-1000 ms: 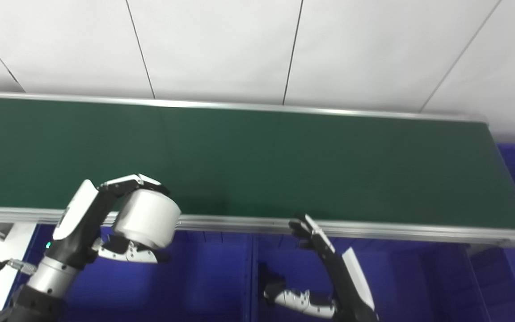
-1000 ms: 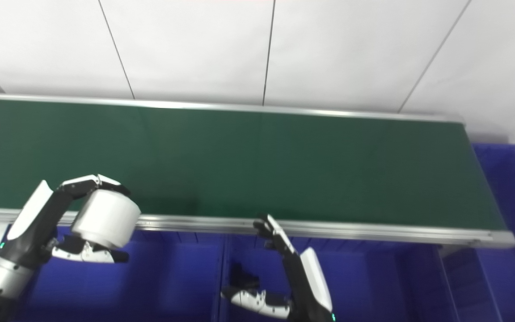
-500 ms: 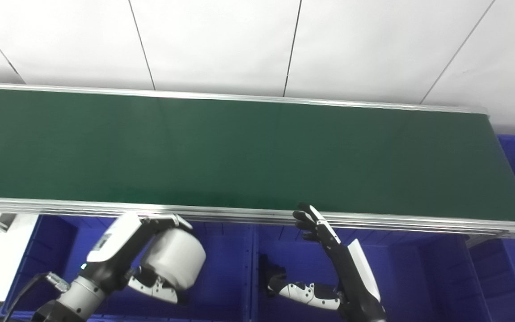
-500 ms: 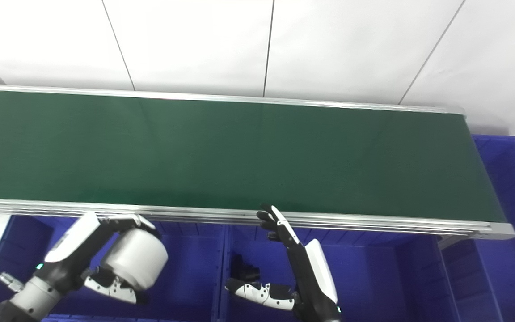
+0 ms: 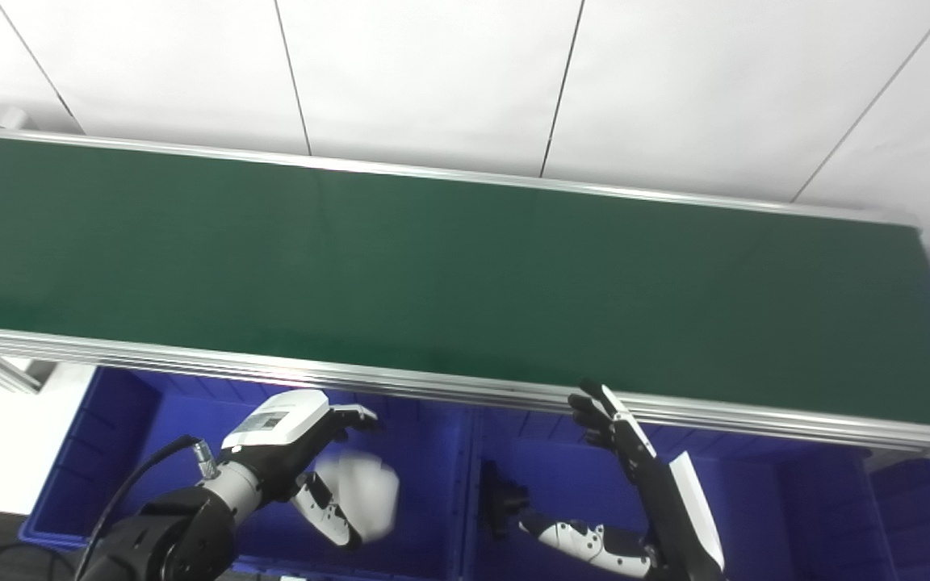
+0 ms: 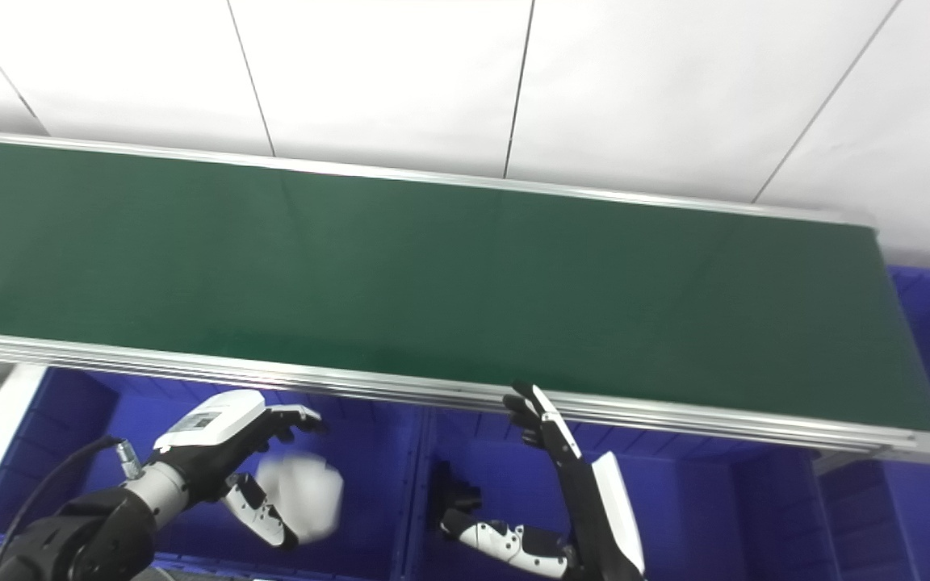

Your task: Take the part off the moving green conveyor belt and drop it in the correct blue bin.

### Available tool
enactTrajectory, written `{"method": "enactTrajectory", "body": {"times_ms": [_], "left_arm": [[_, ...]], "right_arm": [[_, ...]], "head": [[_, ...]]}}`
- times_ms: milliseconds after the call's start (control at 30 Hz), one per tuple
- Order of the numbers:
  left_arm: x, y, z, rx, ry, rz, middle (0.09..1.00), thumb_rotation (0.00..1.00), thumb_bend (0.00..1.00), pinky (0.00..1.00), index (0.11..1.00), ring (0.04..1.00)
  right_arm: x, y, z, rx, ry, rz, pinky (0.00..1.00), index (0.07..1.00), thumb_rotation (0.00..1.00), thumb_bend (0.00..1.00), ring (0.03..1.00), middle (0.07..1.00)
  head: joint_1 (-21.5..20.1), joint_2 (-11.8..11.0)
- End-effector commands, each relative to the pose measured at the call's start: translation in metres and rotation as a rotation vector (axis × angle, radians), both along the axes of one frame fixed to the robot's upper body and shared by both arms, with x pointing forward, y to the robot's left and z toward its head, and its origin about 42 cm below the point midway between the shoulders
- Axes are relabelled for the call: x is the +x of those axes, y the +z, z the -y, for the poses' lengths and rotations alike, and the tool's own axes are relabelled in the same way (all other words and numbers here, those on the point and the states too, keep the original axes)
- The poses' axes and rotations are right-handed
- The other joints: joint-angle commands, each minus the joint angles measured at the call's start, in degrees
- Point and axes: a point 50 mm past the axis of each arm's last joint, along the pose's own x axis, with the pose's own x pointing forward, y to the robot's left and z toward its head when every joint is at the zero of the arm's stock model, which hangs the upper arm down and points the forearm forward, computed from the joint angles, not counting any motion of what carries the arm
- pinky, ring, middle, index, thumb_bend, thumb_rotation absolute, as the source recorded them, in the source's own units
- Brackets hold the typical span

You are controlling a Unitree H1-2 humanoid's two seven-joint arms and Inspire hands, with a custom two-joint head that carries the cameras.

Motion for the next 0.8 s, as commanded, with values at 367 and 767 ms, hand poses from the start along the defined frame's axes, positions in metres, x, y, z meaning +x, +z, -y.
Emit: {"method": "enactTrajectory", "body": {"times_ms": [367,767], "left_arm": [[-0.022,0.023,-0.006,-0.795,0.121,0.142,0.929,0.34,0.67,0.79,0.919,0.886],[-0.031,0.001,-0.012,-0.899,0.079,0.134,0.945,0.25,0.71,0.82,0.94,0.905]], "right_arm": [[0.003,0.007,0.015,-0.008,0.014,-0.01,0.84,0.948,0.27,0.78,0.9,0.927],[0.006,-0.005,0.007,-0.023,0.048,-0.036,0.85,0.947,0.23,0.81,0.895,0.921]], "head": [[-2.54,-1.97],[-3.48,-3.63]]}}
